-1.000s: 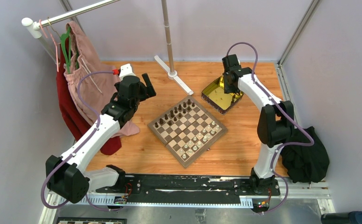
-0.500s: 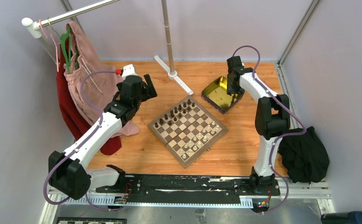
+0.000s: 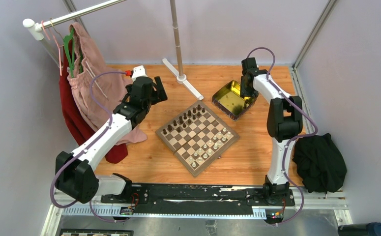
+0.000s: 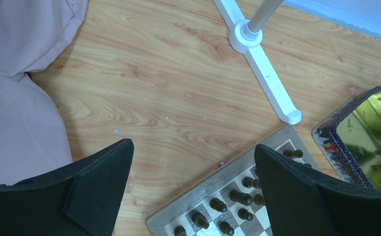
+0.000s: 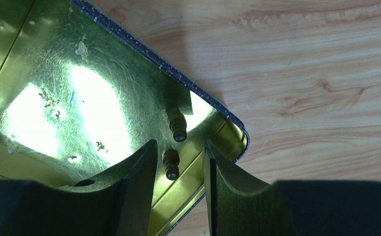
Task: Set up the chess pieces on the board
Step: Pick up the chess piece from the storage box.
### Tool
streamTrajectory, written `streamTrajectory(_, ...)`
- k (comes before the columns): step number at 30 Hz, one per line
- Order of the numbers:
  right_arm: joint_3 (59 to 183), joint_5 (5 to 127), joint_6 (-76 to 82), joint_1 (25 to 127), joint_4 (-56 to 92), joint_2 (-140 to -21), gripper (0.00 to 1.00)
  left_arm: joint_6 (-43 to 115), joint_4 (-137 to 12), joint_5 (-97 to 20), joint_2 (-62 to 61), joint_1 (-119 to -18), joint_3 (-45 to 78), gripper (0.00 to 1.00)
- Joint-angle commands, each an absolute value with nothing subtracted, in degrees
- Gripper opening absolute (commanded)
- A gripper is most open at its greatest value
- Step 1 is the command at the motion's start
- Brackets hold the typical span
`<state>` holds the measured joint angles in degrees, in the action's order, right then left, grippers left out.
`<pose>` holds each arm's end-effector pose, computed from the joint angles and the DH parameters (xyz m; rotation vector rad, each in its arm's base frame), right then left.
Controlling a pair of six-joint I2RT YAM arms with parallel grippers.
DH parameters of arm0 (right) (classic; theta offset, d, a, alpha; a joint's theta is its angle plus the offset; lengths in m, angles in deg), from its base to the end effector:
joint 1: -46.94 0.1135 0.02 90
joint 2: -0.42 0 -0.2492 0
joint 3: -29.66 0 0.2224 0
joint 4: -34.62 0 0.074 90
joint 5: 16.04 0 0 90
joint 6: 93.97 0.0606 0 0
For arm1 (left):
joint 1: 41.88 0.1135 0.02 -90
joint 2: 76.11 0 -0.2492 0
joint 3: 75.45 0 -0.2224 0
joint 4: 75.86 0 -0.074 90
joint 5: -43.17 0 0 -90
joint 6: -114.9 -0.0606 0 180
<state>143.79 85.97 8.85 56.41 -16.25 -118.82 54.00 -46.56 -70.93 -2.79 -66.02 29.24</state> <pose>0.4339 0.0596 0.2007 0.1546 2.5150 -0.1110 0.2708 -0.0942 0.3006 -0.3446 1.9769 -0.1633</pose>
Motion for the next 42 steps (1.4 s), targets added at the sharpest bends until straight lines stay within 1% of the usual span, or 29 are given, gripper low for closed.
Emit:
streamTrajectory(1, 146.47, 84.8, 8.33, 55.04, -16.89, -121.21, 0.43, 53.2, -47.73, -70.76, -1.29, -66.31, 26.74, 1.0)
streamTrajectory(12, 148.4, 83.63, 8.12, 54.67, -16.89, -124.17, 0.43, 52.93, -48.06, -71.0, 0.89, -66.28, 25.4, 1.0)
streamTrajectory(23, 147.84, 82.8, 8.36, 54.33, -16.88, -124.82, 0.41, 53.09, -48.07, -71.14, 1.67, -66.24, 24.73, 1.0)
streamTrajectory(30, 146.47, 82.53, 8.53, 54.32, -16.84, -124.73, 0.38, 53.46, -48.08, -71.1, 1.26, -66.24, 25.18, 1.0)
streamTrajectory(36, 145.97, 82.22, 8.75, 54.32, -17.07, -124.6, 0.32, 53.55, -48.16, -71.18, 0.88, -66.23, 25.48, 1.0)
streamTrajectory(42, 145.21, 82.14, 9.04, 54.34, -17.45, -123.97, 0.3, 53.64, -48.34, -71.0, 0.49, -66.23, 25.78, 1.0)
